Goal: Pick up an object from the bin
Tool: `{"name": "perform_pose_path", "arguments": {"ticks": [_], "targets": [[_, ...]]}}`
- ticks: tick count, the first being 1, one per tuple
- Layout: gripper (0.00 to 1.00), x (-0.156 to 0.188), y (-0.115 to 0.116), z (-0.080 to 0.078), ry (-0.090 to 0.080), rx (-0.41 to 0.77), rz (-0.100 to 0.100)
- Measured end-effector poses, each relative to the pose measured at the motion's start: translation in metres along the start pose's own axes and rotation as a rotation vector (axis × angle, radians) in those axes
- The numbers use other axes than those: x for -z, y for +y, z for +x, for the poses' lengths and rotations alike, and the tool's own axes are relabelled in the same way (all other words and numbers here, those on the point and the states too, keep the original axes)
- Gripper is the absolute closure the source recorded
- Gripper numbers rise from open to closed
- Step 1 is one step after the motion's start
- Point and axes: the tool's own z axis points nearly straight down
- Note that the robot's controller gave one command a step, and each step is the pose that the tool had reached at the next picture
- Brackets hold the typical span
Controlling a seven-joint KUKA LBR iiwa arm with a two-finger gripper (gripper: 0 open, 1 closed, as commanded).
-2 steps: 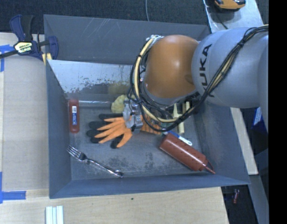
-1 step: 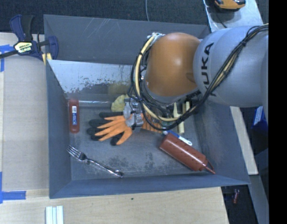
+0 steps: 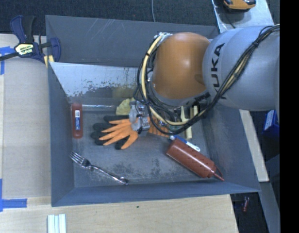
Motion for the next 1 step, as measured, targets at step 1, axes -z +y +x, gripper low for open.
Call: {"name": "perform_pose_path", "arguments": {"ticks": [1], "targets": [[1.00,0.0327,0.0001,-0.0001,0.006,-0.001,0.000]]}}
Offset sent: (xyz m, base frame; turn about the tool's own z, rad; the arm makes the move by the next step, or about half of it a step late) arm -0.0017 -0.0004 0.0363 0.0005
